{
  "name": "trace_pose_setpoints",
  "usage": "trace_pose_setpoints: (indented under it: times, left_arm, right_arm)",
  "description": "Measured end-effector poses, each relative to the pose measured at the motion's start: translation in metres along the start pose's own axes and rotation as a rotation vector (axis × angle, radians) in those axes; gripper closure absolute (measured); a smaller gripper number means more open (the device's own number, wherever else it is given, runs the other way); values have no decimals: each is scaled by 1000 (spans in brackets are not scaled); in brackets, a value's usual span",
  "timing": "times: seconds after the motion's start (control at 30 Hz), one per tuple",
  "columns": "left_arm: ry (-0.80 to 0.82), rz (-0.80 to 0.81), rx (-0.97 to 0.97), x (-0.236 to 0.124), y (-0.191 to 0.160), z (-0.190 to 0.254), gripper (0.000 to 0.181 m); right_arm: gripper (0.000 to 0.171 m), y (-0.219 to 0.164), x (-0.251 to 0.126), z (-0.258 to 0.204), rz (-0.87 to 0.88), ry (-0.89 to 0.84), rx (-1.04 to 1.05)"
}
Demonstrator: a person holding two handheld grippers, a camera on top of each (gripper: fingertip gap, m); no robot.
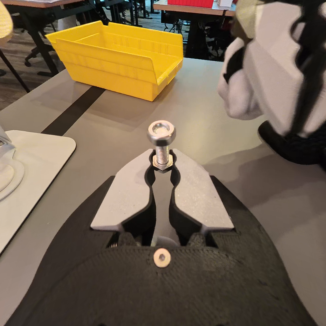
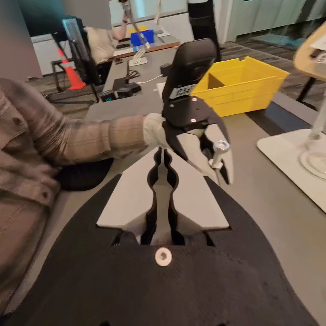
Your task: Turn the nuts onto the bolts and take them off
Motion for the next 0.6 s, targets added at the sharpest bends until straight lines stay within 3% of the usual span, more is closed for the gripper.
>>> trace_pose_setpoints:
  times: [0.03,0.1,0.13,0.2,0.23,0.27,0.3,0.33,0.37,0.47,0.5,0.53,0.57,0.6]
  left_arm:
    - [-11,1,1,0,0,1,167]
    - [-8,-4,3,2,0,2,167]
    - [-12,-6,5,3,0,3,167]
    - [-13,-13,5,5,-1,3,167]
    - [-9,-19,7,5,-1,3,167]
    - [-3,-18,5,4,-2,2,167]
    - [2,-12,-5,2,-2,0,167]
    - [3,-11,-7,1,-2,-1,167]
    - [-1,-9,-3,1,-2,-1,167]
    - [-11,-9,0,3,-1,2,167]
    - [-12,-11,3,4,-1,3,167]
    - [-14,-11,0,5,-1,3,167]
    - [-12,-15,1,5,-2,3,167]
    - [0,-16,-3,4,-2,1,167]
  right_arm:
    - [162,1,-3,7,13,-75,-16]
    - [106,2,-4,19,39,-189,-32]
    - [87,2,-1,21,46,-201,-32]
    - [78,-4,7,21,14,-193,-40]
    - [82,-7,9,18,-15,-170,-43]
    - [114,-9,9,8,-28,-75,-37]
    - [171,-10,7,-7,-42,91,-3]
    - [171,-8,5,-11,-30,118,21]
    - [167,-5,4,-5,-2,40,0]
    - [88,-1,3,16,50,-155,-22]
    - [72,-4,7,18,21,-161,-16]
    - [67,-8,11,16,-2,-145,-15]
    - [76,-9,13,8,-10,-90,-21]
    - [139,-11,11,-7,-31,63,-20]
Point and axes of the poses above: each gripper's, where its closed fingertips meet, x out along the fingers, y out of its top, z = x × y across the jaws, the point moved 8 cm from there along -x, back along the fingers, and after that the axes turned 11 degrees about z, right-handed, at the moved point
